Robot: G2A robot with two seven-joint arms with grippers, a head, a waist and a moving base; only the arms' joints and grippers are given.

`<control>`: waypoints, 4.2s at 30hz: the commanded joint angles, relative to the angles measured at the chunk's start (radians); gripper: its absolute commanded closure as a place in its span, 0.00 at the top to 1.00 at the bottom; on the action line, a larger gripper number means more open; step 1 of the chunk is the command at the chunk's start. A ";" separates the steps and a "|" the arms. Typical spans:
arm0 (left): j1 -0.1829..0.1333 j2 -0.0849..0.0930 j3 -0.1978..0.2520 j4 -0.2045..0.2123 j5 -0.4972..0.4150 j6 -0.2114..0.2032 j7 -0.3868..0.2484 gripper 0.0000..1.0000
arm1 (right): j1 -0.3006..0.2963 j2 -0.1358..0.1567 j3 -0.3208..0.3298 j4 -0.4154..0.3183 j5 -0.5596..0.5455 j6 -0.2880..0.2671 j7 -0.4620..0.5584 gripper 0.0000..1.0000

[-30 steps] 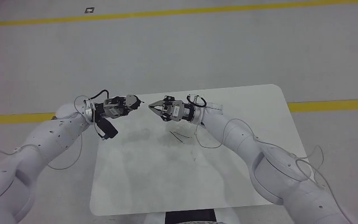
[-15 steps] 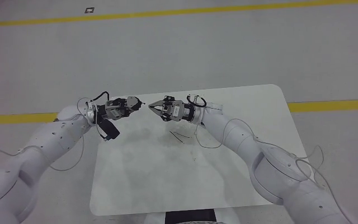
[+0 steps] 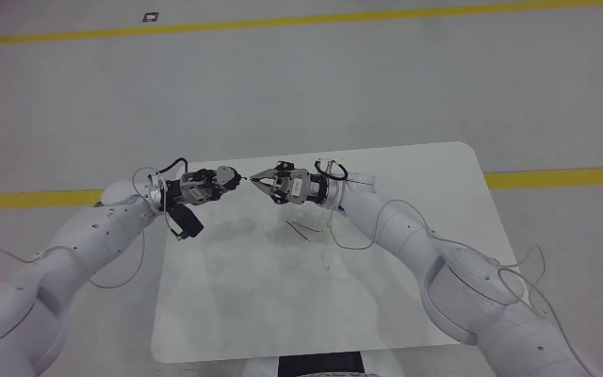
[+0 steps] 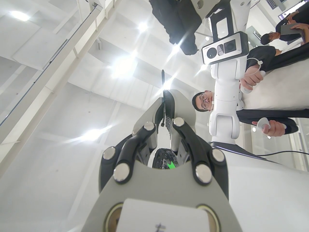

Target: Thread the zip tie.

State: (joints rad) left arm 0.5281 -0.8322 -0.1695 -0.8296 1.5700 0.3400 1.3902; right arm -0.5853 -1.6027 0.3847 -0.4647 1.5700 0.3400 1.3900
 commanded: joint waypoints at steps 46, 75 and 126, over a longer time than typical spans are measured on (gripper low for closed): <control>0.002 -0.008 -0.001 0.002 0.000 0.000 0.000 0.00 | -0.140 0.044 0.162 -0.245 0.000 0.000 -0.284 0.00; 0.002 -0.008 -0.001 0.002 0.000 0.000 0.000 0.00 | -0.216 0.097 0.252 -0.429 0.000 0.000 -0.463 0.00; 0.002 -0.008 -0.001 0.002 0.000 0.000 0.000 0.00 | -0.360 0.106 0.344 -0.582 0.000 0.000 -0.582 0.00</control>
State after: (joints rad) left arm 0.5299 -0.8405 -0.1700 -0.8276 1.5700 0.3400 1.3900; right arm -0.9442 -1.4946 0.7257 -1.0475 1.5700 0.3400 0.8090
